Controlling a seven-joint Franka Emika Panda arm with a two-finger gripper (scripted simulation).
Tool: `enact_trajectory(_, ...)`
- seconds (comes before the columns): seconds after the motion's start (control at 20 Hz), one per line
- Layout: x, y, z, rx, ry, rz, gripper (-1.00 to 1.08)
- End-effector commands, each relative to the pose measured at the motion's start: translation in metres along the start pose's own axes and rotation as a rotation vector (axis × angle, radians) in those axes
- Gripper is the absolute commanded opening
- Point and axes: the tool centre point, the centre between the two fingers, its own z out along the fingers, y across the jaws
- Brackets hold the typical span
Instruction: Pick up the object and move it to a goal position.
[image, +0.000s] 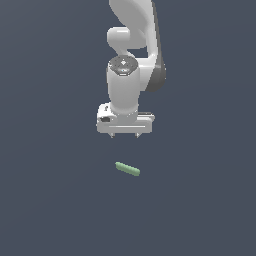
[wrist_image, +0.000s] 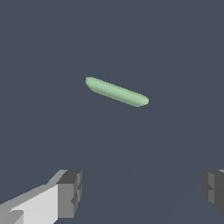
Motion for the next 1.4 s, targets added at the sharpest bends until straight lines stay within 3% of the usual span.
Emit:
enact_trajectory(0.0,0.0,0.0,0.0,0.0,0.0,0.0,1.0)
enact_trajectory(0.45,0.01,-0.032,-0.014,0.021,0.037,-0.052,1.0)
enact_trajectory(0.9,0.012,-0.032,-0.012,0.018,0.035,-0.082,1.0)
enact_trajectory(1.35,0.022,-0.03,-0.001,0.01,0.027,-0.223,1.0)
